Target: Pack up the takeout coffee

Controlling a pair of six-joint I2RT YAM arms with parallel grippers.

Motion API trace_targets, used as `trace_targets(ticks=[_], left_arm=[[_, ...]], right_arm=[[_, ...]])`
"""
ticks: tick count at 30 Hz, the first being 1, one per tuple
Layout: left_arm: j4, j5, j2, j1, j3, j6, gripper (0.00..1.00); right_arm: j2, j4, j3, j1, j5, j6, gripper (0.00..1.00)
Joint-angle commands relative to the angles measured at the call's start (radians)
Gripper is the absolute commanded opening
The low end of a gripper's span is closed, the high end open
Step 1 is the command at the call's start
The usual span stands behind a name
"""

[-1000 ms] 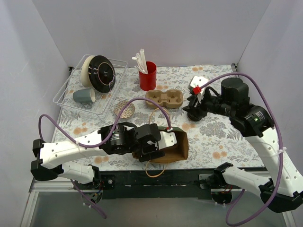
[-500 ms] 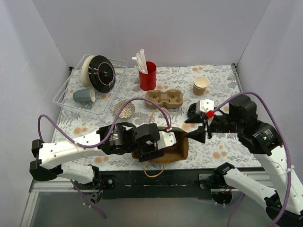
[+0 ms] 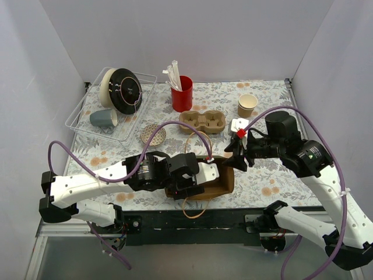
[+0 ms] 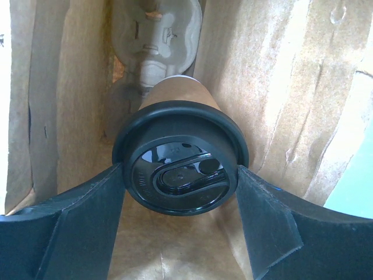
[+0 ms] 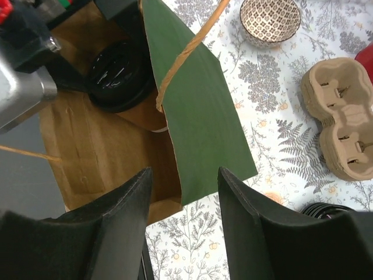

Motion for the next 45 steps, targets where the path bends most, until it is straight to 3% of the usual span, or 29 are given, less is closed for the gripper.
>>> trace_targets(ticks=[1, 6, 9, 10, 13, 17, 20, 27, 34, 40, 45], left_arm=[[0.028, 0.006, -0.013, -0.003, -0.004, 0.007, 0.0], [0.039, 0.004, -0.027, -0.003, -0.034, 0.005, 0.0], [0.049, -0.02, -0.027, -0.003, -0.04, 0.025, 0.0], [0.052, -0.037, -0.024, -0.003, -0.035, 0.033, 0.0], [0.049, -0.08, -0.004, 0.0, -0.011, 0.062, 0.0], [0.095, -0.172, -0.016, 0.008, -0.012, 0.109, 0.0], [0.144, -0.262, -0.031, 0.008, -0.052, 0.145, 0.0], [0.151, -0.344, -0.01, 0.008, -0.052, 0.189, 0.0], [0.131, -0.332, 0.002, 0.008, -0.061, 0.174, 0.0], [0.197, -0.296, -0.004, 0.008, -0.118, 0.246, 0.0], [0.142, -0.29, 0.034, 0.008, -0.124, 0.24, 0.0]], right_arm=[[-0.003, -0.022, 0.044, 0.034, 0.069, -0.018, 0.55], [0.008, 0.031, 0.004, 0.119, 0.133, 0.005, 0.46], [0.016, 0.135, -0.016, 0.205, 0.251, 0.048, 0.25], [0.022, 0.161, -0.025, 0.239, 0.274, 0.046, 0.12], [0.033, 0.276, -0.032, 0.274, 0.406, 0.049, 0.01], [0.002, 0.468, -0.088, 0.276, 0.537, 0.017, 0.01], [-0.006, 0.583, -0.131, 0.276, 0.529, -0.029, 0.01], [-0.104, 0.619, -0.231, 0.282, 0.532, 0.048, 0.01], [-0.162, 0.559, -0.278, 0.345, 0.535, 0.243, 0.01], [-0.194, 0.544, -0.317, 0.367, 0.538, 0.212, 0.01], [-0.19, 0.524, -0.309, 0.367, 0.517, 0.168, 0.01]])
